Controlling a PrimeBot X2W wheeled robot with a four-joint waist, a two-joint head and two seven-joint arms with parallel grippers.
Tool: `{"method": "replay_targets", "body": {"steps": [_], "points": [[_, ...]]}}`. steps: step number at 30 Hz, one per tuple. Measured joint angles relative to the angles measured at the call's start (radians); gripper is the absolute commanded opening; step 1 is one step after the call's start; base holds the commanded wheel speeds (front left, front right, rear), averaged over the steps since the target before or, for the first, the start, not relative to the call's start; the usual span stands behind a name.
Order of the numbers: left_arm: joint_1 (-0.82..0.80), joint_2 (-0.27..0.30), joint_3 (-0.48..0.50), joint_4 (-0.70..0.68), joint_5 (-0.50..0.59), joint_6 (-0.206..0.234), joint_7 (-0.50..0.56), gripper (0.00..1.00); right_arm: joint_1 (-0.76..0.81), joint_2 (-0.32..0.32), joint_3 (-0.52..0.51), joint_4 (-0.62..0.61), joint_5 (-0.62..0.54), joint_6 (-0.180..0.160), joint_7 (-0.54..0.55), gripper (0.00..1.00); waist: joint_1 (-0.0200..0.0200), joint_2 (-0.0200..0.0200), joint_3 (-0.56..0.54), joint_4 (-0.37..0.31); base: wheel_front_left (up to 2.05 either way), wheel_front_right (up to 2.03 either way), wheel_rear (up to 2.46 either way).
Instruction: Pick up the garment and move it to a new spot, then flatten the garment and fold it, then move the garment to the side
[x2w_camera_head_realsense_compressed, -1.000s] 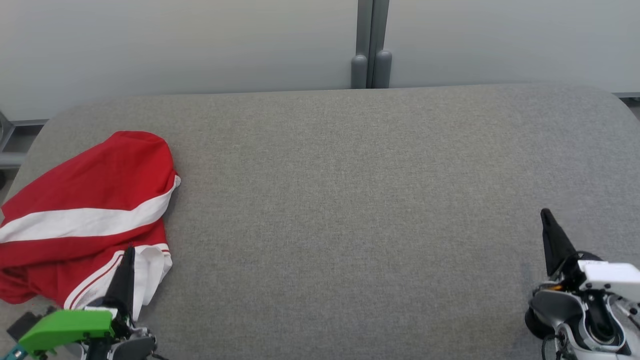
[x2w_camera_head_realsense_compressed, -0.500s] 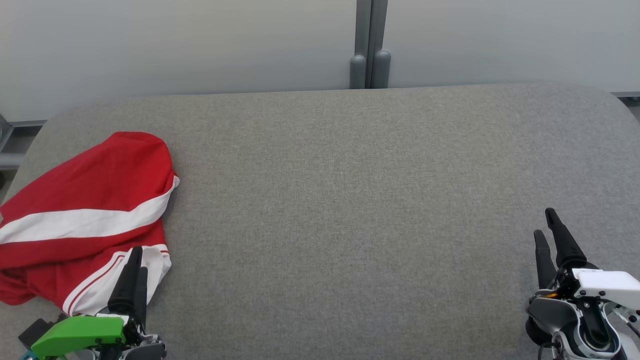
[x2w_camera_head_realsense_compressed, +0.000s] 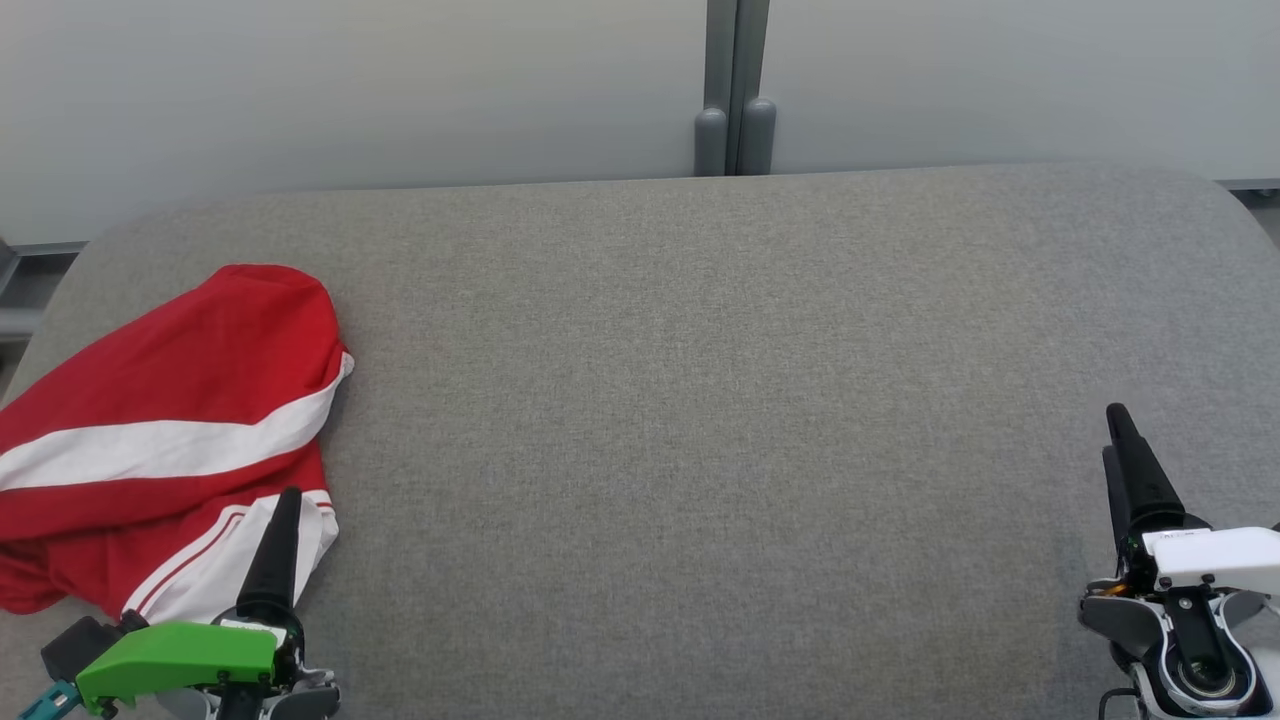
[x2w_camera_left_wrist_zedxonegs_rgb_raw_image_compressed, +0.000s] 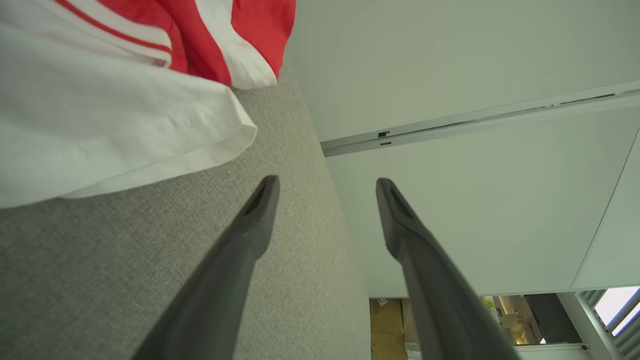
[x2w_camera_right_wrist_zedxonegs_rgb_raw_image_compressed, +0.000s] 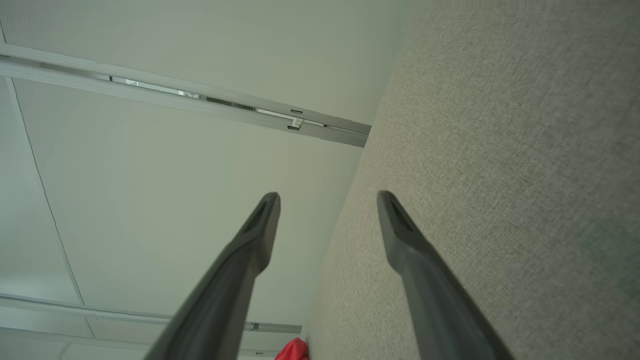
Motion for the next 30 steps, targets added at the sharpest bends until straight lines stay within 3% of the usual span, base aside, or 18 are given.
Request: {"method": "replay_targets", "body": {"steps": [30], "points": [[-0.004, 0.044, -0.107, -0.035, 0.449, 0.079, -0.102, 1.00, 0.024, -0.037, 0.078, -0.139, -0.528, -0.054, -0.099, 1.00, 0.0000, 0.0000, 0.005, -0.012, 0.00, 0.00, 0.00]]}}
